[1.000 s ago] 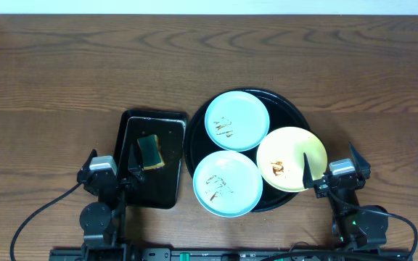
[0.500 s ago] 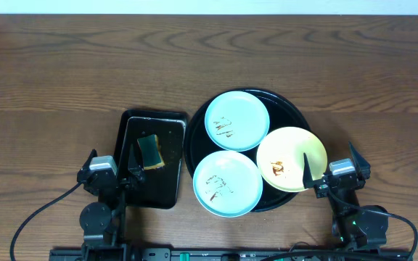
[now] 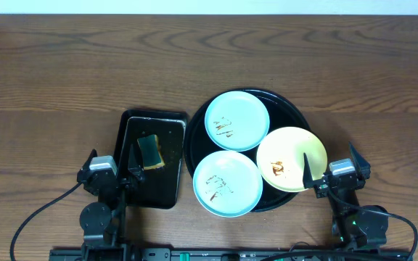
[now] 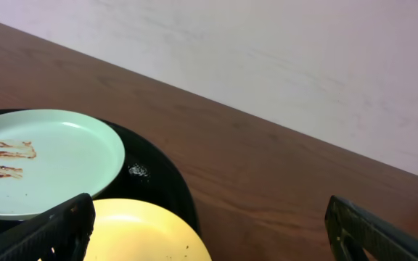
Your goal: Clean dirty plates on tray and stack at the side
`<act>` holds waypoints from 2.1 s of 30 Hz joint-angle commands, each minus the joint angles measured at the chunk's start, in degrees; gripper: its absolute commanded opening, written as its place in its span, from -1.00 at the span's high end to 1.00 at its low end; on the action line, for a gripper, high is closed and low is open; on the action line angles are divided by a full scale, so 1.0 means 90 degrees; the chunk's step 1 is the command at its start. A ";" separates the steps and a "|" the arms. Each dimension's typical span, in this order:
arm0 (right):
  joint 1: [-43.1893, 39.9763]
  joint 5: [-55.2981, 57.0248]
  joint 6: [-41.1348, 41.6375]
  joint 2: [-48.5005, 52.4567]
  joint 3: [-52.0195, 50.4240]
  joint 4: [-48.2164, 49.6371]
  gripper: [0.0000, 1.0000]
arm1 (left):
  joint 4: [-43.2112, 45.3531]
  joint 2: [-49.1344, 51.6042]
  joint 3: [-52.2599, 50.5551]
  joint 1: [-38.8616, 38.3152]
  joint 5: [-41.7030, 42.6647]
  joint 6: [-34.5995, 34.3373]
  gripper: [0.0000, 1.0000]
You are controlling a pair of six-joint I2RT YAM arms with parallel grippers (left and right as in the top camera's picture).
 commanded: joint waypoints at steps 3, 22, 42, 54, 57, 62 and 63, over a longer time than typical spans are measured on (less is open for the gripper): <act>0.0056 -0.0027 0.0046 -0.0051 -0.0010 -0.0022 -0.99 | -0.0277 -0.0044 -0.0097 -0.0022 -0.0238 0.0017 -0.80; 0.0056 -0.0027 0.0046 -0.0051 -0.0010 -0.0022 -0.98 | -0.0279 -0.0044 -0.0097 -0.0022 -0.0238 0.0015 -0.80; 0.0056 -0.0027 0.0046 -0.0051 -0.0010 -0.0022 -0.99 | -0.0274 -0.0044 -0.0097 -0.0022 -0.0202 0.0015 -0.81; 0.0056 -0.0027 0.0046 -0.0051 -0.0010 -0.0022 -0.98 | -0.0279 0.0010 -0.0097 -0.0022 0.0165 -0.0061 -0.80; 0.0056 -0.0027 0.0046 -0.0051 -0.0010 -0.0022 -0.99 | -0.0284 0.0262 -0.0051 -0.0022 0.0163 -0.0226 -0.80; 0.0056 -0.0027 0.0046 -0.0051 -0.0010 -0.0022 -0.98 | -0.0282 0.1462 0.0537 -0.0022 0.0165 -0.0223 -0.81; 0.0056 -0.0027 0.0046 -0.0051 -0.0010 -0.0022 -0.98 | -0.0287 0.1909 0.0804 -0.0022 0.0165 -0.0223 -0.80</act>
